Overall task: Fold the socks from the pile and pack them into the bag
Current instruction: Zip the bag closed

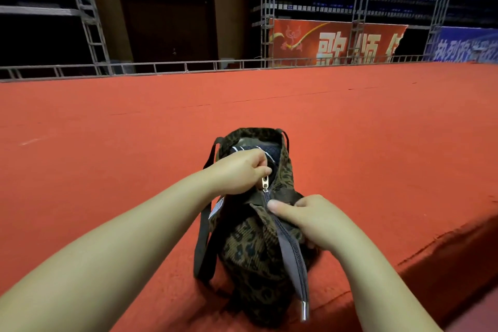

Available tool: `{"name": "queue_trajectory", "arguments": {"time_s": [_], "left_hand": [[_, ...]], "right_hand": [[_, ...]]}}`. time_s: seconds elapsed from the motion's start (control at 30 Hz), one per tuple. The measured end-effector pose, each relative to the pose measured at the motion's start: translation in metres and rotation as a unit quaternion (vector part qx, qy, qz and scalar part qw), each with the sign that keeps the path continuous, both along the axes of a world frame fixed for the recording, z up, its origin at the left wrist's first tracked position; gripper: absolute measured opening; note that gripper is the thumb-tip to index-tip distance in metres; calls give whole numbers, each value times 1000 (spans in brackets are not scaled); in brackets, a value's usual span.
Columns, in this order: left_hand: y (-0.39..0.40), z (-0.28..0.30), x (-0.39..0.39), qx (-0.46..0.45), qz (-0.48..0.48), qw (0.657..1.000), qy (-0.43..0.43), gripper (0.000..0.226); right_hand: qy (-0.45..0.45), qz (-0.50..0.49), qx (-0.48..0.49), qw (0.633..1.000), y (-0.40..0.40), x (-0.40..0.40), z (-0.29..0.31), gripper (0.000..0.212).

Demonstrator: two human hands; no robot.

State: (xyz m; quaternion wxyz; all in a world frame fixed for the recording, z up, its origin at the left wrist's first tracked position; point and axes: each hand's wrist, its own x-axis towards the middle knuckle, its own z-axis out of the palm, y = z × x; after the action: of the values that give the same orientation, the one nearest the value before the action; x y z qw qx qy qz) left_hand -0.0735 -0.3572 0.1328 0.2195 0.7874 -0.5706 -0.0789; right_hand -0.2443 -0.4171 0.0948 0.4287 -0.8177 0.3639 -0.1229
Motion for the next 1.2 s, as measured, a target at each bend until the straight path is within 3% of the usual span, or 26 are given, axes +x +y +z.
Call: {"name": "queue_trajectory", "arguments": {"time_s": [0.07, 0.17, 0.23, 0.27, 0.33, 0.43, 0.53, 0.6, 0.63, 0.7, 0.8, 0.93, 1.0, 1.1, 1.17, 1.2], "left_hand": [[-1, 3, 5, -10, 18, 1000, -10, 21], [-5, 28, 11, -66, 34, 997, 10, 19], [-8, 51, 11, -93, 23, 995, 23, 17], [-7, 57, 9, -94, 16, 995, 27, 16], [-5, 52, 5, -45, 9, 999, 4, 17], [-2, 13, 5, 60, 7, 998, -32, 25], [0, 6, 15, 0, 2, 1000, -7, 19], [1, 10, 16, -30, -53, 996, -70, 22], [2, 11, 15, -45, -89, 990, -102, 24], [3, 11, 15, -44, -121, 985, -117, 22], [5, 13, 20, 45, -84, 995, -39, 15], [4, 13, 15, 139, -61, 984, -95, 21], [5, 10, 10, 156, -62, 978, -122, 23], [13, 2, 5, 179, -67, 973, -132, 21], [19, -1, 3, 179, -81, 976, -97, 19], [21, -1, 3, 179, -88, 976, -84, 19]], "right_hand": [[-62, 23, 13, 998, -1, 13, -2, 44], [-240, 48, 111, 963, -4, 28, 13, 37], [-305, 72, 140, 939, -7, 28, 27, 26], [-317, 91, 163, 930, -9, 25, 27, 31], [-274, 114, 210, 932, -11, 15, 16, 46], [-120, 134, 216, 960, 0, 0, -10, 47], [-42, 165, 195, 966, 2, -10, -9, 43], [3, 176, 161, 971, -1, -18, 7, 33], [13, 168, 141, 976, -3, -21, 15, 39], [-18, 85, 105, 991, -13, -19, 24, 49], [-75, -45, 80, 993, -31, 1, 26, 48], [-3, -46, 85, 995, -33, 36, 24, 62], [9, -49, 18, 999, -36, 48, 22, 61], [-95, -95, -160, 978, -44, 60, 24, 45], [-162, -68, -207, 962, -47, 71, 35, 33], [-145, -27, -217, 965, -49, 77, 41, 28]]}}
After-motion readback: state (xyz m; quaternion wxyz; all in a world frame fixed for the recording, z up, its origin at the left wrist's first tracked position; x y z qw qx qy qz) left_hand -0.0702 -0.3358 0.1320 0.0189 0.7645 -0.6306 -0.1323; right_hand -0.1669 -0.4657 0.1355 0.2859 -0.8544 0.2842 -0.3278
